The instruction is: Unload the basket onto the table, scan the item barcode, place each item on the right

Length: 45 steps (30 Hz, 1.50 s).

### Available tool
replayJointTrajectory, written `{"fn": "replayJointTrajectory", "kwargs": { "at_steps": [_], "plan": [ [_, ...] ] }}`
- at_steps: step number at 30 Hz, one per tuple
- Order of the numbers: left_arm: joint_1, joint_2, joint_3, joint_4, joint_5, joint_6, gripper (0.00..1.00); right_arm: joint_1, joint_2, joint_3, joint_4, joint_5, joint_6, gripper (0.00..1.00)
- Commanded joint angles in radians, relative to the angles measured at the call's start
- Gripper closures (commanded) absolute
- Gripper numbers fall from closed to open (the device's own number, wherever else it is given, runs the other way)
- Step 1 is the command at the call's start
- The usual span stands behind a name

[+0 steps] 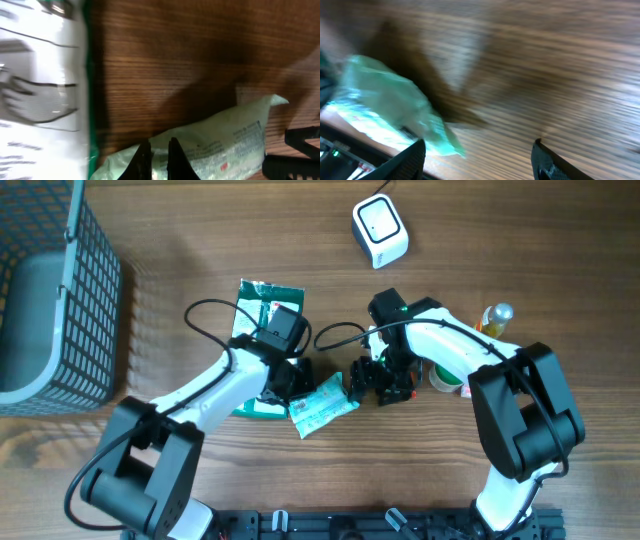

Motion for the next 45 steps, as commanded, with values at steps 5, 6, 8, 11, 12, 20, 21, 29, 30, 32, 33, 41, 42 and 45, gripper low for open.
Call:
{"fn": "replayJointTrajectory", "kwargs": {
  "at_steps": [5,6,8,11,12,20,21,29,30,32,33,41,42,45],
  "plan": [
    [-0.025,0.029,-0.011,0.018,0.026,-0.014,0.96,-0.001,-0.008,-0.098,0.149,-0.145,-0.064,0.38],
    [-0.025,0.029,-0.011,0.02,0.026,-0.014,0.96,-0.001,-0.008,-0.106,0.162,-0.16,-0.064,0.4],
    [-0.025,0.029,-0.011,0.022,0.026,-0.014,0.96,-0.001,-0.008,-0.131,0.197,-0.198,-0.064,0.42],
    [-0.025,0.029,-0.011,0.022,0.026,-0.014,0.96,-0.001,-0.008,-0.171,0.241,-0.218,-0.037,0.46],
    [-0.025,0.029,-0.011,0.022,0.026,-0.014,0.96,-0.001,-0.008,-0.182,0.25,-0.218,-0.029,0.47],
    [-0.025,0.029,-0.011,0.026,0.026,-0.014,0.96,0.001,-0.008,-0.232,0.396,-0.243,0.055,0.64],
    [-0.025,0.029,-0.011,0.026,0.026,-0.014,0.96,0.001,-0.008,-0.232,0.408,-0.254,0.056,0.64],
    [-0.025,0.029,-0.011,0.026,0.026,-0.014,0.96,0.048,-0.008,-0.232,0.487,-0.263,0.066,0.74],
    [-0.025,0.029,-0.011,0.026,0.026,-0.013,0.96,0.049,-0.008,-0.232,0.486,-0.247,0.066,0.8],
    [-0.025,0.029,-0.011,0.025,0.026,-0.013,0.96,0.049,-0.008,-0.232,0.481,-0.223,0.062,0.83],
    [-0.025,0.029,-0.011,0.025,0.026,-0.013,0.96,0.047,-0.008,-0.232,0.477,-0.214,0.06,0.86],
    [0.057,-0.036,0.078,-0.037,0.056,-0.013,0.96,-0.045,-0.035,-0.173,0.383,-0.153,-0.016,0.89],
    [0.065,-0.048,0.086,-0.036,0.091,-0.013,0.96,-0.056,-0.042,-0.16,0.356,-0.107,-0.016,0.88],
    [0.069,-0.059,0.092,-0.034,0.171,-0.013,0.96,-0.069,-0.05,-0.145,0.329,-0.032,-0.015,0.84]
  ]
}}
